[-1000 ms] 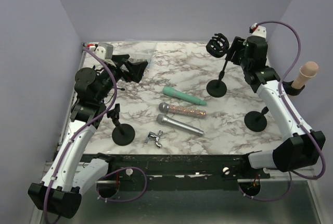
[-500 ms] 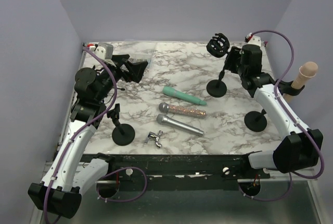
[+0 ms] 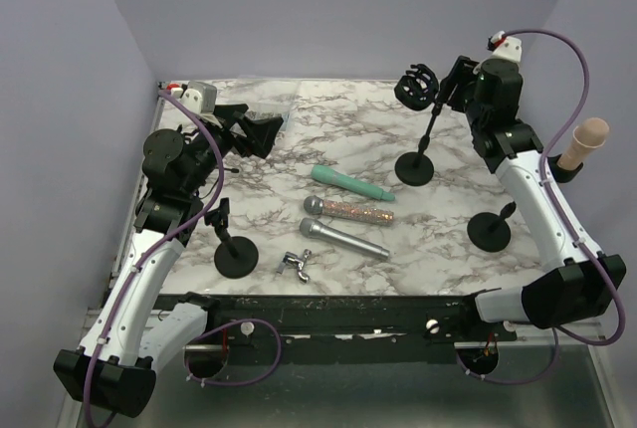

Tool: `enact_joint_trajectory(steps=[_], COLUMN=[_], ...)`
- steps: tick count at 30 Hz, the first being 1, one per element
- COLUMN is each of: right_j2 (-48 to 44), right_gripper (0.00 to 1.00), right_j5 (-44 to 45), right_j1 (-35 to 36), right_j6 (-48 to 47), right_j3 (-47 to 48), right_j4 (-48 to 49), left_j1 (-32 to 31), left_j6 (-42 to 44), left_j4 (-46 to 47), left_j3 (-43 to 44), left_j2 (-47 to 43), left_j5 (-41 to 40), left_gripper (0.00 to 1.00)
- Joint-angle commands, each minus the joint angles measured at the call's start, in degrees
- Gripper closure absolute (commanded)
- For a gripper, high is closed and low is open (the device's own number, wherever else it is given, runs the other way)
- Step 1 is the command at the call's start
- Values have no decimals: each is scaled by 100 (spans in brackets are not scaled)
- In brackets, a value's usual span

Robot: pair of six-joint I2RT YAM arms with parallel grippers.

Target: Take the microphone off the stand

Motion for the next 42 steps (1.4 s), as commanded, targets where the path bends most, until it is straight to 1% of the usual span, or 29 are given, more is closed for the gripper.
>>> enact_joint_trajectory(steps=[1,8,11,19,23,30,36,39,42], right_j2=[196,344,357,272,195,187,391,432,546], right_gripper=[39,38,38,38,38,38,38,38,38], right_j5=[239,92,16,143,249,99,21,-6,-64], right_j1=[2,3,3,3,3,-2,3,-2,-2], right_j6=[-111,43,136,124,91,158,216,270,279], right_j3=[145,-333,-726,-1568,-1772,-2136,-2274,-2402,-2413], right_j4=[3,217,359,441,399,487,544,667,711], left_j1=[-24,-24,-24,-24,-24,-24,-33,-42,-51], left_j6=[16,-27,-28,-20,-61,-52,-28,-72,-3], left_j4=[113,149,168,177,175,158,155,212,211], left_j3=[9,7,-10,-41,-16,-9,-41,-39,-78], left_j2=[-28,-37,-44,-71,-58,-53,-51,-71,-103], left_j5=[121,169,174,137,200,164,108,221,97], left_gripper=[3,2,2,2,2,2,2,2,2])
